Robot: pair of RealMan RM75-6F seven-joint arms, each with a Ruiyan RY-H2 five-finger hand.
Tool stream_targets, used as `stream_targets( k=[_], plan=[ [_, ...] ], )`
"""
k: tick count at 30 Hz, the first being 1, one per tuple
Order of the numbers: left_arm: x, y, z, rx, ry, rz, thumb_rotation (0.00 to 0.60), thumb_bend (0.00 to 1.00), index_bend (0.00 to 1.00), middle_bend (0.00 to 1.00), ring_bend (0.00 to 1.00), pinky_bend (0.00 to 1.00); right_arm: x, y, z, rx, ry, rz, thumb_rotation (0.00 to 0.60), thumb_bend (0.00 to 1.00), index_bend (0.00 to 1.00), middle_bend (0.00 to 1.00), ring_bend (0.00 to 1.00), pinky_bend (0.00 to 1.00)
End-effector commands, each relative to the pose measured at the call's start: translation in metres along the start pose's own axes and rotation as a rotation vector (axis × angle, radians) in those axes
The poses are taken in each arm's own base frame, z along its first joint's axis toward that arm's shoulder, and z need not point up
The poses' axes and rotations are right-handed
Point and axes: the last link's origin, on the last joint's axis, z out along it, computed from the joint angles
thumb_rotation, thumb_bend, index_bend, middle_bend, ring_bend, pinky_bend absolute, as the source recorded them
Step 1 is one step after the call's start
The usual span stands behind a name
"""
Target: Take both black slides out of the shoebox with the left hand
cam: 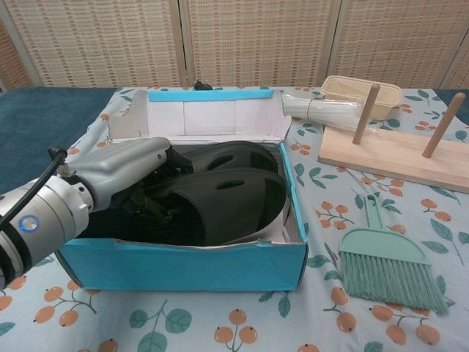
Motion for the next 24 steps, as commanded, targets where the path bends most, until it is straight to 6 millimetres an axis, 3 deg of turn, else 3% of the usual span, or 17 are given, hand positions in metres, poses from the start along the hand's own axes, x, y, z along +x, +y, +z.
stream_targets(
  k=[1, 10, 15, 24],
  plan=[
    [0.002, -0.002, 0.0, -0.015, 0.045, -0.013, 0.6, 0.73, 0.78, 0.73, 0.5, 0.44, 0.0, 0.0, 0.0, -0.002, 0.001, 0.0, 0.6, 0.24, 0.0, 0.0, 0.0, 0.0],
    [0.02, -0.002, 0.0, -0.056, 0.155, -0.006, 0.6, 0.73, 0.78, 0.73, 0.5, 0.44, -0.001, -0.001, 0.0, -0.002, -0.006, -0.005, 0.6, 0.24, 0.0, 0.0, 0.0, 0.0],
    [0.043, -0.007, 0.0, -0.055, 0.233, -0.024, 0.6, 0.73, 0.78, 0.73, 0.5, 0.44, -0.001, 0.0, 0.0, -0.005, -0.007, -0.006, 0.6, 0.24, 0.0, 0.0, 0.0, 0.0],
    [0.084, -0.036, -0.008, -0.014, 0.304, -0.084, 0.6, 0.72, 0.78, 0.73, 0.5, 0.44, -0.003, -0.002, 0.0, -0.005, -0.014, -0.014, 0.6, 0.24, 0.0, 0.0, 0.0, 0.0]
  ],
)
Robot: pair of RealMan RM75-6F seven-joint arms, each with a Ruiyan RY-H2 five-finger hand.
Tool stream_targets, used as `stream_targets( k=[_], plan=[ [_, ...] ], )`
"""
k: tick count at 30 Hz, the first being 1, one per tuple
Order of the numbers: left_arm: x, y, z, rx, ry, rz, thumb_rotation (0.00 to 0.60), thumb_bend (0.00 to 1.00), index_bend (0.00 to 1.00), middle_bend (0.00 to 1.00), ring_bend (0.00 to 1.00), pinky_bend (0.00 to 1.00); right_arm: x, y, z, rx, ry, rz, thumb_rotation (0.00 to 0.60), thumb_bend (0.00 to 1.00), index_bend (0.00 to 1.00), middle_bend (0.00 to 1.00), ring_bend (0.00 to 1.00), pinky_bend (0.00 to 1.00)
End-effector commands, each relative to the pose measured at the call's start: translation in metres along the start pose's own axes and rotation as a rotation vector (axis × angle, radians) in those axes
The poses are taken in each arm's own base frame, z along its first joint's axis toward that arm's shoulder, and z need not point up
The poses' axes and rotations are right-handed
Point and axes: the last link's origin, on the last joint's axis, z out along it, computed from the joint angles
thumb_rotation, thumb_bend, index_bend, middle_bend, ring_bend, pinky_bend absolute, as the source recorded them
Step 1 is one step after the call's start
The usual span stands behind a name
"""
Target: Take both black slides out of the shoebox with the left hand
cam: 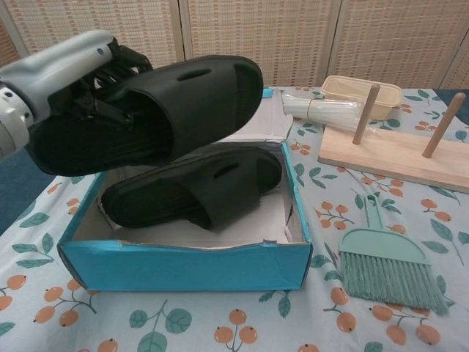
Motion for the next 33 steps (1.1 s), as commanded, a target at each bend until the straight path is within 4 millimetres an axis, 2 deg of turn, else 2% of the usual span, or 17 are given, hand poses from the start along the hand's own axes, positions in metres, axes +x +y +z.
stream_targets(
  k=[1, 7, 10, 14, 17, 21, 24, 27, 33],
  plan=[
    [0.014, -0.013, -0.002, 0.022, 0.022, -0.025, 0.6, 0.72, 0.78, 0.73, 0.5, 0.44, -0.001, 0.0, 0.0, -0.001, -0.002, -0.002, 0.6, 0.24, 0.0, 0.0, 0.0, 0.0],
    [0.042, -0.049, 0.007, 0.083, 0.133, -0.026, 0.6, 0.72, 0.77, 0.73, 0.5, 0.44, -0.002, -0.002, 0.0, 0.001, -0.011, -0.007, 0.6, 0.24, 0.0, 0.0, 0.0, 0.0],
    [0.055, -0.083, 0.017, 0.185, 0.159, -0.019, 0.6, 0.72, 0.77, 0.73, 0.5, 0.44, -0.001, -0.002, 0.0, -0.001, -0.008, -0.005, 0.6, 0.24, 0.0, 0.0, 0.0, 0.0],
    [0.068, -0.138, 0.031, 0.369, 0.177, -0.056, 0.6, 0.72, 0.77, 0.73, 0.5, 0.44, 0.0, -0.001, -0.001, -0.003, -0.005, -0.001, 0.6, 0.24, 0.0, 0.0, 0.0, 0.0],
    [0.072, -0.175, 0.036, 0.49, 0.184, -0.104, 0.6, 0.72, 0.77, 0.73, 0.5, 0.44, 0.001, -0.001, -0.001, -0.001, -0.002, -0.001, 0.6, 0.24, 0.0, 0.0, 0.0, 0.0],
    [0.068, -0.213, 0.036, 0.621, 0.155, -0.136, 0.6, 0.71, 0.77, 0.73, 0.5, 0.44, 0.0, -0.002, -0.002, 0.0, -0.002, -0.003, 0.6, 0.24, 0.0, 0.0, 0.0, 0.0],
    [0.064, -0.228, 0.035, 0.695, 0.122, -0.19, 0.6, 0.71, 0.77, 0.73, 0.5, 0.44, -0.001, -0.002, -0.001, -0.001, -0.005, -0.004, 0.6, 0.24, 0.0, 0.0, 0.0, 0.0],
    [0.054, -0.234, 0.032, 0.74, 0.052, -0.216, 0.6, 0.72, 0.77, 0.73, 0.5, 0.44, -0.001, -0.002, -0.001, -0.002, -0.003, -0.004, 0.6, 0.24, 0.0, 0.0, 0.0, 0.0],
    [0.031, -0.208, 0.014, 0.671, -0.259, -0.32, 0.6, 0.72, 0.76, 0.71, 0.48, 0.42, -0.001, -0.002, -0.002, 0.0, -0.009, -0.006, 0.6, 0.24, 0.0, 0.0, 0.0, 0.0]
  ],
)
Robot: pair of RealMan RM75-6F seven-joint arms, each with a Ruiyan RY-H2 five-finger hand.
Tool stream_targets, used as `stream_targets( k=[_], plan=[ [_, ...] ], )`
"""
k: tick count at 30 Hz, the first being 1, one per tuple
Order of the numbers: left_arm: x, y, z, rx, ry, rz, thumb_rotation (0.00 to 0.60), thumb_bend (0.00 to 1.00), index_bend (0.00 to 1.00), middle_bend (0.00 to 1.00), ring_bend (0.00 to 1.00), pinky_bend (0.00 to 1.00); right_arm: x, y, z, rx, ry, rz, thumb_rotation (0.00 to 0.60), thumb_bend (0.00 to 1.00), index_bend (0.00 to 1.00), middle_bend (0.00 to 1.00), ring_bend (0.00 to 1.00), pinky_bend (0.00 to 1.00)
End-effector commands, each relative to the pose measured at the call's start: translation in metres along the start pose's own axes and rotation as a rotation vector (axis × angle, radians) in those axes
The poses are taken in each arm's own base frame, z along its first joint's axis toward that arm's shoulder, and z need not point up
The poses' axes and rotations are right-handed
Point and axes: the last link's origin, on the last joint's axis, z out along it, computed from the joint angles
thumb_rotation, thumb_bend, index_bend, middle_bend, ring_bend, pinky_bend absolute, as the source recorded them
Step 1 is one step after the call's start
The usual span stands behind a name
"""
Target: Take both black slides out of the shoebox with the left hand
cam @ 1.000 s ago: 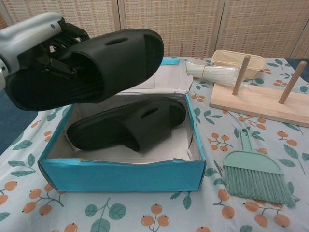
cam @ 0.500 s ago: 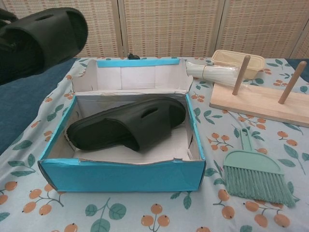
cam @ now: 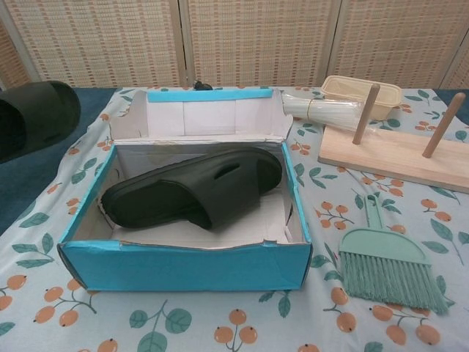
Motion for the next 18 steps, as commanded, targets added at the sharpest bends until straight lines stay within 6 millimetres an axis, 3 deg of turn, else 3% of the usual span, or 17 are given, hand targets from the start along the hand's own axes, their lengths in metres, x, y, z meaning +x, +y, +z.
stream_targets(
  k=[1, 4, 6, 8, 10, 11, 14, 18],
  plan=[
    [-0.021, 0.007, -0.023, -0.029, -0.218, -0.014, 0.6, 0.71, 0.75, 0.7, 0.48, 0.42, 0.0, 0.0, -0.001, 0.001, -0.001, -0.001, 0.6, 0.24, 0.0, 0.0, 0.0, 0.0],
    [-0.03, 0.012, -0.03, -0.06, -0.271, 0.017, 0.6, 0.65, 0.7, 0.65, 0.45, 0.41, 0.001, 0.0, -0.001, 0.001, 0.003, 0.001, 0.6, 0.24, 0.0, 0.0, 0.0, 0.0],
    [-0.036, 0.013, -0.032, -0.078, -0.308, 0.062, 0.6, 0.59, 0.6, 0.55, 0.38, 0.37, 0.002, 0.001, -0.002, -0.001, 0.006, 0.003, 0.6, 0.24, 0.0, 0.0, 0.0, 0.0],
    [-0.039, 0.012, -0.032, -0.092, -0.32, 0.104, 0.6, 0.53, 0.3, 0.27, 0.19, 0.31, 0.003, 0.002, -0.002, -0.004, 0.005, 0.002, 0.6, 0.24, 0.0, 0.0, 0.0, 0.0],
    [-0.04, 0.012, -0.029, -0.11, -0.292, 0.134, 0.6, 0.49, 0.07, 0.06, 0.04, 0.26, 0.003, 0.002, -0.002, -0.003, 0.004, 0.004, 0.6, 0.24, 0.0, 0.0, 0.0, 0.0],
    [-0.04, 0.011, -0.028, -0.122, -0.266, 0.143, 0.6, 0.46, 0.01, 0.0, 0.0, 0.22, 0.003, 0.002, -0.002, -0.002, 0.003, 0.003, 0.6, 0.24, 0.0, 0.0, 0.0, 0.0],
    [-0.04, 0.009, -0.026, -0.155, -0.212, 0.16, 0.6, 0.43, 0.0, 0.0, 0.0, 0.14, 0.003, 0.002, -0.002, 0.002, -0.002, 0.0, 0.6, 0.24, 0.0, 0.0, 0.0, 0.0],
    [-0.032, 0.011, -0.025, -0.205, -0.128, 0.163, 0.6, 0.41, 0.0, 0.0, 0.0, 0.1, 0.001, 0.0, -0.003, 0.01, -0.024, -0.003, 0.6, 0.24, 0.0, 0.0, 0.0, 0.0]
  ],
)
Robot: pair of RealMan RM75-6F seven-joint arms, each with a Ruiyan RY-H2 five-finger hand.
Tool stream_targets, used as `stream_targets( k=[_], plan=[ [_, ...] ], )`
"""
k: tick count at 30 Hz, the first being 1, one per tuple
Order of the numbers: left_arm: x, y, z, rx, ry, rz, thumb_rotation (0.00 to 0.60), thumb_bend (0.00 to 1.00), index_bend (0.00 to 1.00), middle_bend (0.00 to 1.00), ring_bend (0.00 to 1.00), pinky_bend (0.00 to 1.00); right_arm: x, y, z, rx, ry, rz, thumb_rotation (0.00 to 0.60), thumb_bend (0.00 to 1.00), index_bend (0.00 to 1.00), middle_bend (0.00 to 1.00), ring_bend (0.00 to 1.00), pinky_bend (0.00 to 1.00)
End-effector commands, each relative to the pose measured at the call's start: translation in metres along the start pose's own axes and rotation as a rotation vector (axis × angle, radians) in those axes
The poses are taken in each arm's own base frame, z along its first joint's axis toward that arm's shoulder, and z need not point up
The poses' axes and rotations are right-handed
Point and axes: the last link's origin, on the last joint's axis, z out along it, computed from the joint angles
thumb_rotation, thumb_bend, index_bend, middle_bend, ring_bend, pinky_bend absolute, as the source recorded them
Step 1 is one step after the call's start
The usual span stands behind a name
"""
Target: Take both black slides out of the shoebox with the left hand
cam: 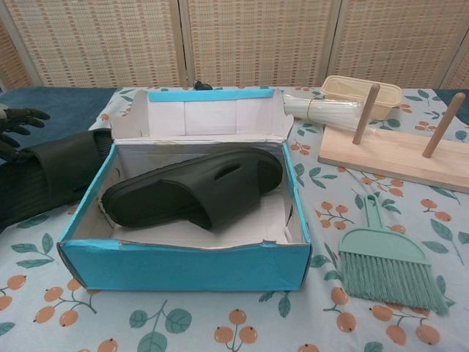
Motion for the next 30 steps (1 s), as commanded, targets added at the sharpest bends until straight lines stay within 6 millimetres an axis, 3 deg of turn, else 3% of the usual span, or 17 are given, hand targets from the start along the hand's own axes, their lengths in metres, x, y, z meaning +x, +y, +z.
stream_targets(
  k=[1, 10, 21, 30],
  plan=[
    [0.003, -0.003, 0.0, -0.037, 0.071, 0.012, 0.6, 0.4, 0.0, 0.0, 0.0, 0.1, -0.001, -0.001, 0.0, 0.008, -0.009, 0.0, 0.6, 0.24, 0.0, 0.0, 0.0, 0.0],
    [0.026, -0.015, -0.007, 0.015, 0.104, 0.242, 0.6, 0.43, 0.0, 0.0, 0.0, 0.08, -0.001, -0.002, 0.001, 0.007, -0.009, -0.003, 0.6, 0.24, 0.0, 0.0, 0.0, 0.0],
    [0.023, -0.032, 0.004, 0.149, -0.046, 0.364, 0.6, 0.43, 0.0, 0.0, 0.0, 0.07, 0.0, -0.001, 0.0, 0.006, -0.005, -0.001, 0.6, 0.24, 0.0, 0.0, 0.0, 0.0],
    [0.031, -0.023, -0.007, 0.122, -0.083, 0.401, 0.6, 0.44, 0.0, 0.0, 0.0, 0.07, 0.0, -0.001, 0.0, 0.008, -0.006, -0.002, 0.6, 0.24, 0.0, 0.0, 0.0, 0.0]
  ],
)
